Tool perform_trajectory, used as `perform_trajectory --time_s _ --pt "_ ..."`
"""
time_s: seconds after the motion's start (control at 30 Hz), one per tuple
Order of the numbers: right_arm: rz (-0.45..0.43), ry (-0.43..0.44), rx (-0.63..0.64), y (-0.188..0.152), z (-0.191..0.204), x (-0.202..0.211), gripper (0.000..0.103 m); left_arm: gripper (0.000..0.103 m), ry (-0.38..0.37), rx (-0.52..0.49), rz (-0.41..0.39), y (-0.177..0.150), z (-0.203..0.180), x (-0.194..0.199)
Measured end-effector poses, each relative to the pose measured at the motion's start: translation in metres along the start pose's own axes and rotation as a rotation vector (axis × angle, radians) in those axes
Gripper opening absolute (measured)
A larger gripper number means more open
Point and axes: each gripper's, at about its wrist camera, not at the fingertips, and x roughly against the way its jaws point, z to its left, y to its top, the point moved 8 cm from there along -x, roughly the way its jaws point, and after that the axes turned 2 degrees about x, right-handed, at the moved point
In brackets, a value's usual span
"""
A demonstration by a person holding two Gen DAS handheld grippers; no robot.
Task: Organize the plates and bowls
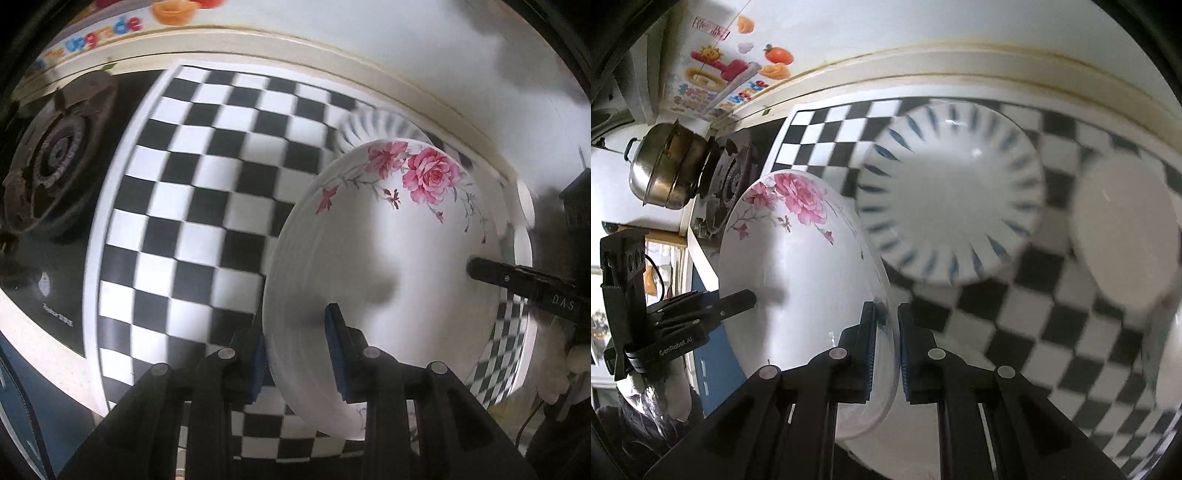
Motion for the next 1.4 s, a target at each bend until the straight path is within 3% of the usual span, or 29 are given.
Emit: perform_trajectory --time_s 0.27,0.67,1.4 --pt "-0.046 -0.002 -0.118 -0.070 -0.044 0.020 0.013 0.027 -0.007 -0.102 0.076 -0.035 -0.042 -0.024" --pt "-0.005 0.004 -0.251 -0.147 -0.087 -0.004 0.013 0.027 0.030 -0.199 0.156 -0.060 -0.072 -0.061" --pt "0.024 -0.030 -0.287 -0.146 -0.094 -0.009 0.014 0.028 0.087 -0.264 0.207 -0.061 -0.088 -0.079"
